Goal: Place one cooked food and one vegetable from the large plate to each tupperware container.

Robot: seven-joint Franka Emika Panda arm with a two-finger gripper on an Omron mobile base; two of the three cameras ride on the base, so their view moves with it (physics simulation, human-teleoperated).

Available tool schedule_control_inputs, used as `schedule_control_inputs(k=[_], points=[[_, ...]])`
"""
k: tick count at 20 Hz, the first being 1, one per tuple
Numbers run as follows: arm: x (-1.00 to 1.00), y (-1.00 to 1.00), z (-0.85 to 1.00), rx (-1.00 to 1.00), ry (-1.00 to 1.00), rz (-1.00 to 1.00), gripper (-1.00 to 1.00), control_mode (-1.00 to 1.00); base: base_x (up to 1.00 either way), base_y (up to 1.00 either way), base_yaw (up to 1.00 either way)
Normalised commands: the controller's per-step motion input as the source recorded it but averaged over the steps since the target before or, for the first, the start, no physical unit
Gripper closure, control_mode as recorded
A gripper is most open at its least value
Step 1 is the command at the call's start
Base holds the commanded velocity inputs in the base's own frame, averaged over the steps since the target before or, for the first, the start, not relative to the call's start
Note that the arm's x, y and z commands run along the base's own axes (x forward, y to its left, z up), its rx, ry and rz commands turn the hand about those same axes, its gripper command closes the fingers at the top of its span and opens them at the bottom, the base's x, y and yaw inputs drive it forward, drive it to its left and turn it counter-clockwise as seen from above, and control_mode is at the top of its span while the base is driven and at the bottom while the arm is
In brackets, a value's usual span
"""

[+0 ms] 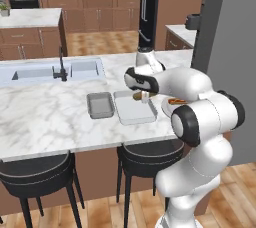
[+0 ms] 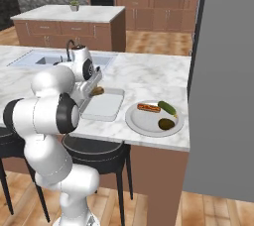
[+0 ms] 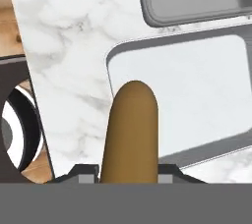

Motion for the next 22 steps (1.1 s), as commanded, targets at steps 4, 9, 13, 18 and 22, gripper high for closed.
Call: schedule_control_inputs(k=[4, 9, 13, 18, 22], points=[[0.00, 0.24, 0.00, 0.18, -0.14, -0.86, 1.00, -1.00, 0.00, 0.00, 0.00], [0.00, 0.04, -0.06, 0.22, -0.15, -0.90, 1.00, -1.00, 0.00, 0.00, 0.00], [0.02, 0.03, -0.14, 0.25, -0.13, -0.90, 1.00, -1.00, 0.00, 0.00, 0.00], [0.08, 0.13, -0.15, 0.32, -0.20, -0.83, 1.00, -1.00, 0.00, 0.00, 0.00], [0.19, 0.32, -0.30, 0.17, 0.00, -0.59, 1.00, -1.00, 0.00, 0.00, 0.00]])
